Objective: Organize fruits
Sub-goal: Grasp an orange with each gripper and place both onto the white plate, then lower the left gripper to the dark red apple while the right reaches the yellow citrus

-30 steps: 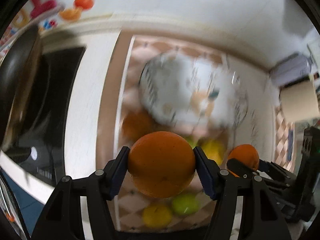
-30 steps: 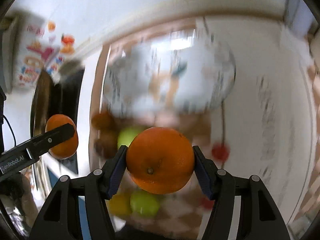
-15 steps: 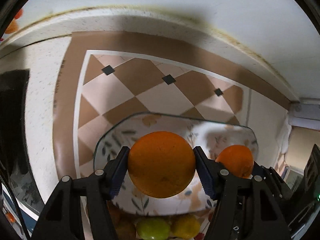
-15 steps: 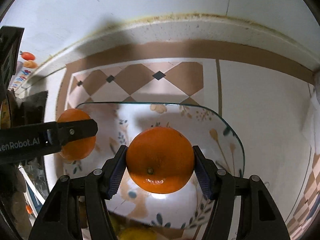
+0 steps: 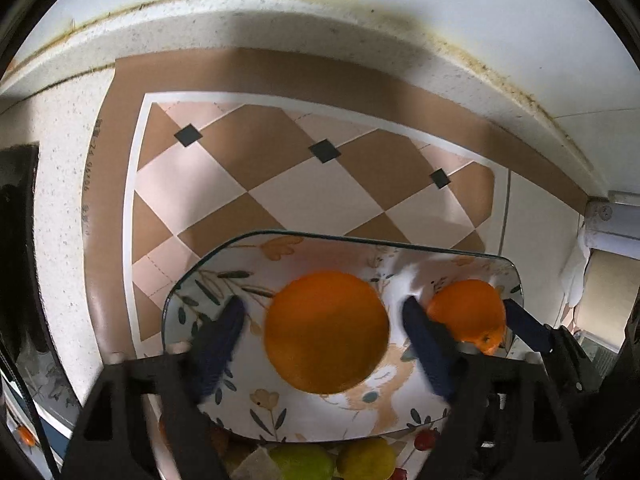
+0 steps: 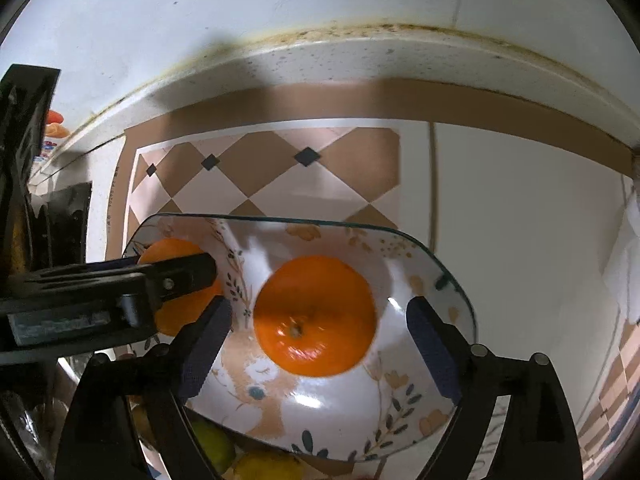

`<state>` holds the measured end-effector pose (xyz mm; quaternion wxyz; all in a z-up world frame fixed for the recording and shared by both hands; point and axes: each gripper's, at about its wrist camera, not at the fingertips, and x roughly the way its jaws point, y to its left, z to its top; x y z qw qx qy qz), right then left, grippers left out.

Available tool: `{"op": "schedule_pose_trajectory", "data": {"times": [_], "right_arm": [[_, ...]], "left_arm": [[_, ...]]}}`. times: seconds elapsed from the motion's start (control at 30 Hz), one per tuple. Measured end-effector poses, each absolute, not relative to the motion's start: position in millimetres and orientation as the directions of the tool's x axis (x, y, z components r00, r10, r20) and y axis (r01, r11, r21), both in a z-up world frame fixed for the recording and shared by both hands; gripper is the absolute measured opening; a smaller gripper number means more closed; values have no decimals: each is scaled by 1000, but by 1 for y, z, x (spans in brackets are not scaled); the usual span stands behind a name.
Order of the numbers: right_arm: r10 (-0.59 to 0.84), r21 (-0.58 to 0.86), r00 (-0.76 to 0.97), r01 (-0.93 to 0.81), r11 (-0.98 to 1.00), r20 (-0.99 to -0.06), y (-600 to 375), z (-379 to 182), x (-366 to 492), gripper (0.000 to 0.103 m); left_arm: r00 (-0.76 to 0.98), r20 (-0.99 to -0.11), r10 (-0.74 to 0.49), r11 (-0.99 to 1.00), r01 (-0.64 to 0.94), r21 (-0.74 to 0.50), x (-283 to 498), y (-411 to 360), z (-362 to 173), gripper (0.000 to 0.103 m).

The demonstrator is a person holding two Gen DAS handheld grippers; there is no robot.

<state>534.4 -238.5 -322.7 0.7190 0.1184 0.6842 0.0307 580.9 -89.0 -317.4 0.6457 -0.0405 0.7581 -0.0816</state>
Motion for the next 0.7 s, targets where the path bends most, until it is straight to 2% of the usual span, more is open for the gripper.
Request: {"op": "schedule_pose_trajectory", "data": {"times": [0.2,0.4,0.7], "right_arm": [[146,157,77,154,976,-986,-249,-306,510,94],[98,116,112,174,978,-989,-252,-281,471,94],[85,119,187,175,977,-979,-239,-233,415,94]], "left_arm": [[-103,-988,-118,988,87,-127,575,-86,-292,88],[45,-999,-1,992,123,5,543,-71,-255,88],[189,-982,22,988,148,50,470,-57,-207,88]]}}
